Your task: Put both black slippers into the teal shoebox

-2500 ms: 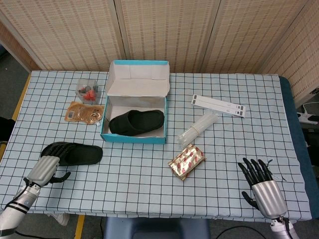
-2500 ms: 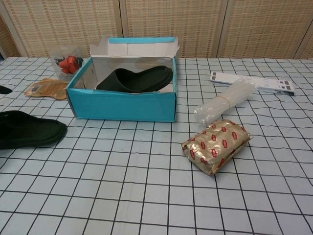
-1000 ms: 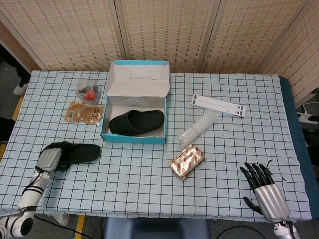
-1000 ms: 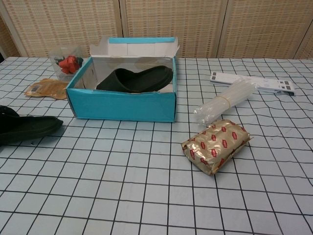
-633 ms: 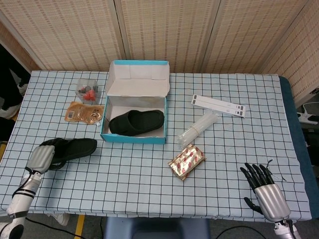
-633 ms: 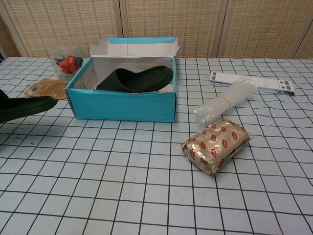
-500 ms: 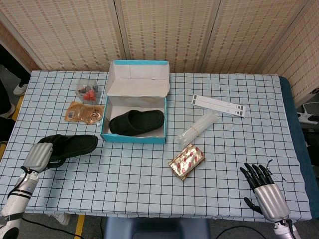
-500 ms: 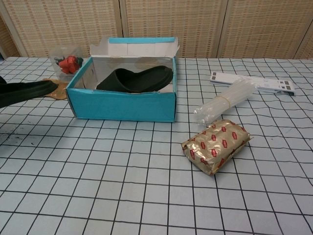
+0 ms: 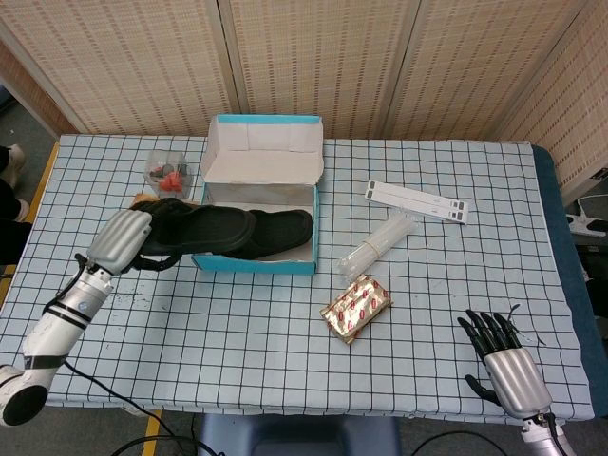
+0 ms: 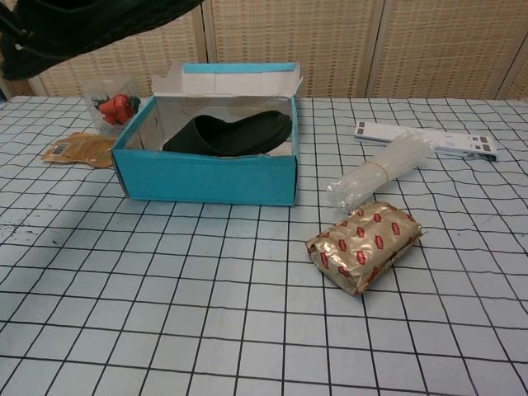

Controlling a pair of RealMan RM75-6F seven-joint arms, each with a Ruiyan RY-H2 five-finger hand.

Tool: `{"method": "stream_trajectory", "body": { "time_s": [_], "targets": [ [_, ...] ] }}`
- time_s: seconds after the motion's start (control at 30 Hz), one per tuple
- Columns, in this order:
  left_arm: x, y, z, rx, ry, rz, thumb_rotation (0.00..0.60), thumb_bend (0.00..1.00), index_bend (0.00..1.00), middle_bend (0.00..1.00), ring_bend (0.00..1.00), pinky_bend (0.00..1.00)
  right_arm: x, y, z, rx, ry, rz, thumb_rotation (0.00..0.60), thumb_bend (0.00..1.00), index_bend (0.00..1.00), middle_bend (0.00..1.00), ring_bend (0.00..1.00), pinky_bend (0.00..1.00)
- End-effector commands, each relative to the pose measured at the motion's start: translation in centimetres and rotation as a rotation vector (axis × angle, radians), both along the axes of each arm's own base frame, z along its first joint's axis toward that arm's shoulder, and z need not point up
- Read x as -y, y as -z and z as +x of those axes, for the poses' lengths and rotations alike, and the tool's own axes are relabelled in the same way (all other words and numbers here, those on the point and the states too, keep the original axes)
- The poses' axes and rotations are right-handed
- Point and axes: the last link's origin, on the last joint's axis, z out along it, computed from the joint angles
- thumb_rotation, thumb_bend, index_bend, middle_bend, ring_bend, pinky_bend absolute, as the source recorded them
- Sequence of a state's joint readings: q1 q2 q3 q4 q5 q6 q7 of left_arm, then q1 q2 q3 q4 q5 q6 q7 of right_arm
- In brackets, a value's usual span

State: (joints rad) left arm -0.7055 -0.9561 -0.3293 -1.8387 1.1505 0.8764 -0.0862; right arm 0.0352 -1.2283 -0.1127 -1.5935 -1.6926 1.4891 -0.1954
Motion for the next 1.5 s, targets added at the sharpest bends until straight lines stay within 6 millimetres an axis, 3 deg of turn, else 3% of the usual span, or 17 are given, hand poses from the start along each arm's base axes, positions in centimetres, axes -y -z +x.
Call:
{"method": "stream_trajectory", "body": {
  "time_s": [0.03, 0.23, 0.47, 0.63, 0.93, 1.17, 1.5],
  "targets": [
    [-2.8, 1.9, 3.7, 0.030, 0.026, -0.064, 0.600, 0.87, 0.65, 0.72, 0.70, 0.70, 0.1, 0.0, -0.2, 0.000, 0.013, 0.006, 0.600, 0.14, 0.00, 0.00, 0.00, 0.00],
    [-6.7, 6.2, 6.0, 0.005, 0.002, -0.151, 0.600, 0.87, 0.65, 0.72, 0.70, 0.70, 0.7, 0.1, -0.5, 0.000, 0.034, 0.000, 0.600, 0.14, 0.00, 0.00, 0.00, 0.00],
    [-9.0, 10.2, 8.2, -0.024, 0.019, -0.233, 0.600, 0.87, 0.65, 0.71, 0.69, 0.69, 1.1, 0.5, -0.8, -0.005, 0.052, 0.021, 0.600, 0.14, 0.00, 0.00, 0.00, 0.00],
    [-10.6, 12.5, 8.6, -0.080, 0.009, -0.261, 0.600, 0.86, 0.65, 0.71, 0.69, 0.69, 1.1, 0.9, -1.0, -0.002, 0.064, 0.049, 0.600, 0.14, 0.00, 0.00, 0.00, 0.00],
    [-13.3, 14.3, 6.5, -0.221, -0.032, -0.210, 0.600, 0.86, 0.65, 0.72, 0.69, 0.70, 1.0, 1.2, -0.9, 0.011, 0.067, 0.095, 0.600, 0.14, 0.00, 0.00, 0.00, 0.00],
    [-13.4, 15.3, 4.6, -0.322, -0.080, -0.274, 0.600, 0.87, 0.65, 0.72, 0.70, 0.71, 1.1, 1.2, -1.0, 0.017, 0.070, 0.111, 0.600, 0.14, 0.00, 0.00, 0.00, 0.00],
    [-13.1, 16.2, 5.1, -0.257, -0.151, -0.390, 0.600, 0.88, 0.65, 0.73, 0.72, 0.73, 0.8, 1.0, -0.7, 0.028, 0.063, 0.109, 0.600, 0.14, 0.00, 0.00, 0.00, 0.00]
  ]
}}
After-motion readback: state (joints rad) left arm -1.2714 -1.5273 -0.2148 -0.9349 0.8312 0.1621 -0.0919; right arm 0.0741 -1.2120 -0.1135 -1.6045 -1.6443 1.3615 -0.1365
